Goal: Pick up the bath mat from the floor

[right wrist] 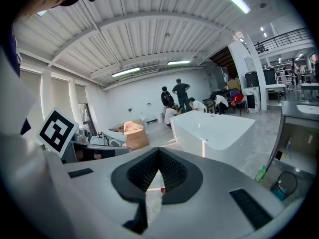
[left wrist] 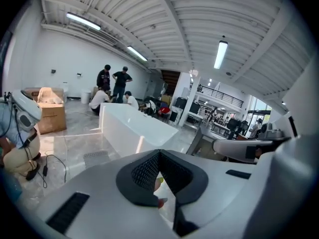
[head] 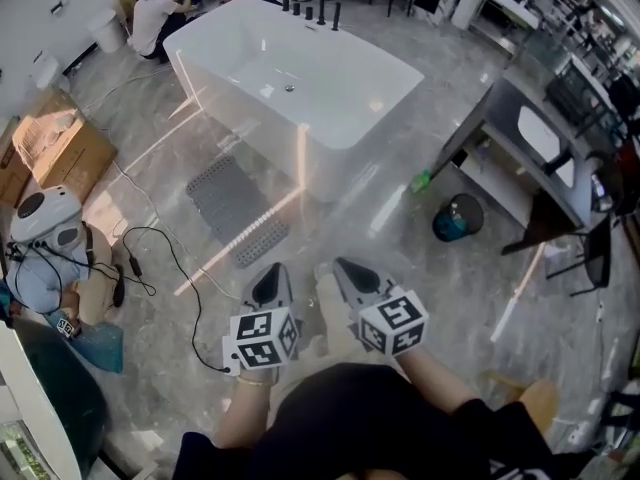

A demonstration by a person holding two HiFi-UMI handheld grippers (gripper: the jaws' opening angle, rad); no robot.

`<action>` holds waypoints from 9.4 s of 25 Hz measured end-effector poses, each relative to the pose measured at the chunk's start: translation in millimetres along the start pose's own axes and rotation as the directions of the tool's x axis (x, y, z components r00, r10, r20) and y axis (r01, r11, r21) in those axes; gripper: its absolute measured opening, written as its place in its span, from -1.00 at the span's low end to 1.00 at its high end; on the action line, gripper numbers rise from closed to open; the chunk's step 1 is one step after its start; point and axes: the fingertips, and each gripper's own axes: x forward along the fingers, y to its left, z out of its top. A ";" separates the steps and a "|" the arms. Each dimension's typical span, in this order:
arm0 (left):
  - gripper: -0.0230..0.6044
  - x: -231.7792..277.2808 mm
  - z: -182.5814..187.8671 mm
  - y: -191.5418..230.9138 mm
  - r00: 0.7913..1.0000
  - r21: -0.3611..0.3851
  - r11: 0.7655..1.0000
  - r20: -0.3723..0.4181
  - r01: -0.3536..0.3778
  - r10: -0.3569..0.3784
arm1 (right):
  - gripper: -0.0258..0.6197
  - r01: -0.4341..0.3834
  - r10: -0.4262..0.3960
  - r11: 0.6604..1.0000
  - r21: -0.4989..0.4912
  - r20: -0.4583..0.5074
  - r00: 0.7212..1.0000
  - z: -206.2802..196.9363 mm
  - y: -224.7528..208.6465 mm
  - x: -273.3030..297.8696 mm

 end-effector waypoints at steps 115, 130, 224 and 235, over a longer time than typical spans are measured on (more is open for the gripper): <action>-0.93 409.1 -521.7 571.1 0.757 -0.324 0.691 -0.157 -0.646 0.635 | -0.89 -0.394 0.331 0.897 -0.202 -0.286 0.899 -508.9 -211.9 682.3; -0.93 452.9 -594.8 587.8 0.769 -0.277 0.717 -0.209 -0.639 0.605 | -0.89 -0.343 0.267 0.915 -0.214 -0.317 0.910 -591.2 -250.6 696.1; -0.89 495.4 -640.9 595.9 0.791 -0.315 0.729 -0.324 -0.608 0.520 | -0.84 -0.277 0.208 0.959 -0.049 -0.540 0.815 -683.3 -295.7 731.8; -0.91 494.2 -631.6 591.2 0.798 -0.306 0.740 -0.296 -0.600 0.524 | -0.86 -0.273 0.195 0.959 -0.079 -0.517 0.834 -674.9 -290.9 728.6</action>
